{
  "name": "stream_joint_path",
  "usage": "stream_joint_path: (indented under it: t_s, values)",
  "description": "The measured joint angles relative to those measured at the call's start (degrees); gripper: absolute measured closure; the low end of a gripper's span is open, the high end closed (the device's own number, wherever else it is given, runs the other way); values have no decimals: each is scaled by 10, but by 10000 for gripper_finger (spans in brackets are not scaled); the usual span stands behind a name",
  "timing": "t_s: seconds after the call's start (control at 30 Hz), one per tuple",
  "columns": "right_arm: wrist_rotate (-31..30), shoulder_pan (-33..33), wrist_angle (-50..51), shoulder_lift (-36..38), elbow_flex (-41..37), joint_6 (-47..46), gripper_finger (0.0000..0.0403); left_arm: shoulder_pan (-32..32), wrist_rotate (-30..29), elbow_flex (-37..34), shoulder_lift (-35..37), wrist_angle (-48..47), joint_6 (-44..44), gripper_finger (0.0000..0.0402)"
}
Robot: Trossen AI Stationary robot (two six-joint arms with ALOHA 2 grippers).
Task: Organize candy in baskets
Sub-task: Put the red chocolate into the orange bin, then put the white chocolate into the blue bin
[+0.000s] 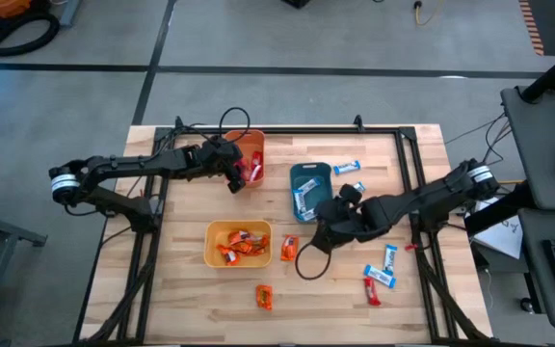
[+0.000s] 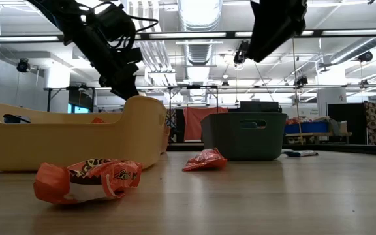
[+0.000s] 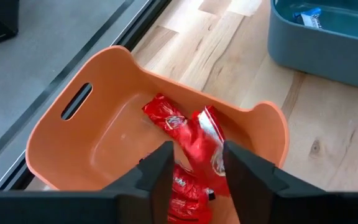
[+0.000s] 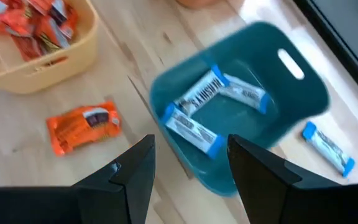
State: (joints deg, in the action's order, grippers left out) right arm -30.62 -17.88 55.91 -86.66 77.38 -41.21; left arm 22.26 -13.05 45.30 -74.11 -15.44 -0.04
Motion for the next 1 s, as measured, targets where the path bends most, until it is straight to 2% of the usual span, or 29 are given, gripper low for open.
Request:
stream_joint_path:
  t_s: [0.27, 0.37, 0.53, 0.67, 0.8, 0.9, 1.0]
  values:
    - [28, 68, 117, 36, -5, 1, 211, 0, 0, 0, 0, 0, 0, 244]
    - [30, 112, 145, 55, -20, -11, 211, 0, 0, 0, 5, 0, 0, 242]
    - [84, 198, 148, 82, -64, 7, 211, -3, 4, 0, 22, 0, 0, 242]
    - [141, 271, 135, 100, -112, 69, 211, -5, 25, 0, 48, 0, 0, 242]
    - [216, 324, 91, 119, -175, 194, 211, -6, 56, 0, 79, 0, 3, 242]
    - [247, 339, 56, 129, -221, 287, 211, -10, 89, 0, 105, 0, 7, 242]
    - [248, 339, 27, 131, -257, 361, 211, -19, 136, 0, 130, 7, 10, 242]
